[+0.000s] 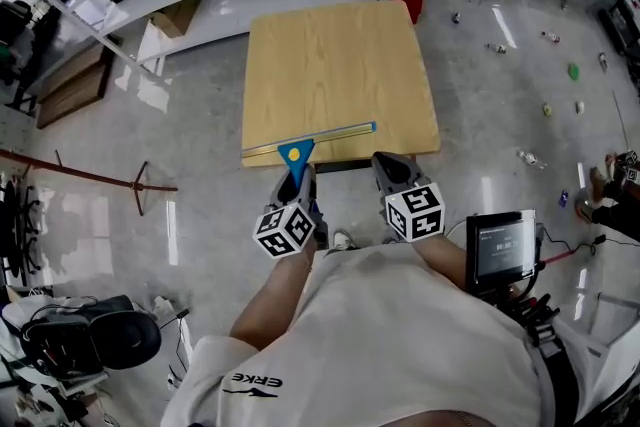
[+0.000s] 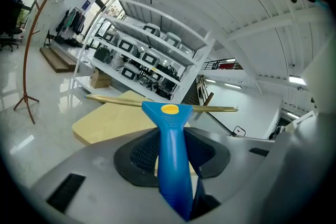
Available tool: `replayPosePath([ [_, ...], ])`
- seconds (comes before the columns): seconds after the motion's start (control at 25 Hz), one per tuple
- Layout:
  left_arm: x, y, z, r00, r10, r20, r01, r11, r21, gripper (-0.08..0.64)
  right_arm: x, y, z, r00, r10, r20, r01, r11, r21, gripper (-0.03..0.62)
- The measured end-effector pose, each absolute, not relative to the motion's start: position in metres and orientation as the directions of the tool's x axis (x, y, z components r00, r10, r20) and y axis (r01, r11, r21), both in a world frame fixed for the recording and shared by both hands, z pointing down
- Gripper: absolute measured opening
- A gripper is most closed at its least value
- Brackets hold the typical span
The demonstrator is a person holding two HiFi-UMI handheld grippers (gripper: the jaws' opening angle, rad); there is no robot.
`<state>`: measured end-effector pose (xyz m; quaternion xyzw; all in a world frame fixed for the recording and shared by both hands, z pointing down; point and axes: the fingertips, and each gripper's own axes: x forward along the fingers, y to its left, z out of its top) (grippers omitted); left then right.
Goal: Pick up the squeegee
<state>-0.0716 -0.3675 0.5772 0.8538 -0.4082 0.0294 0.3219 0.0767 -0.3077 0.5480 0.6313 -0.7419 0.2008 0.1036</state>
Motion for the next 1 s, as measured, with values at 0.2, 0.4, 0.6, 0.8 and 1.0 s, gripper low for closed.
replayPosePath([
  [0.2,-0.054,-0.327,0.55,0.652,-0.696,0.301,-0.723,-0.451,0.523,0.132,0.094,-0.268,0.525,-0.199,-0.895,0.399,-0.975,0.14,-0.172,0.002],
  [0.4,-0.047,-0.304,0.543,0.633,-0.713,0.301,-0.735,-0.433,0.522,0.132,0.105,-0.252,0.519,-0.214,-0.895,0.392,-0.972,0.153,-0.18,0.002],
  [0.6,-0.044,-0.277,0.54,0.626,-0.723,0.293,-0.738,-0.428,0.522,0.132,0.11,-0.227,0.516,-0.216,-0.9,0.378,-0.971,0.158,-0.177,0.003],
  [0.8,-0.037,-0.264,0.539,0.626,-0.73,0.276,-0.736,-0.435,0.519,0.132,0.118,-0.212,0.517,-0.212,-0.905,0.369,-0.972,0.156,-0.175,0.002],
  [1.0,-0.031,-0.251,0.536,0.626,-0.732,0.269,-0.734,-0.437,0.519,0.132,0.124,-0.199,0.517,-0.214,-0.903,0.373,-0.972,0.159,-0.173,0.002],
])
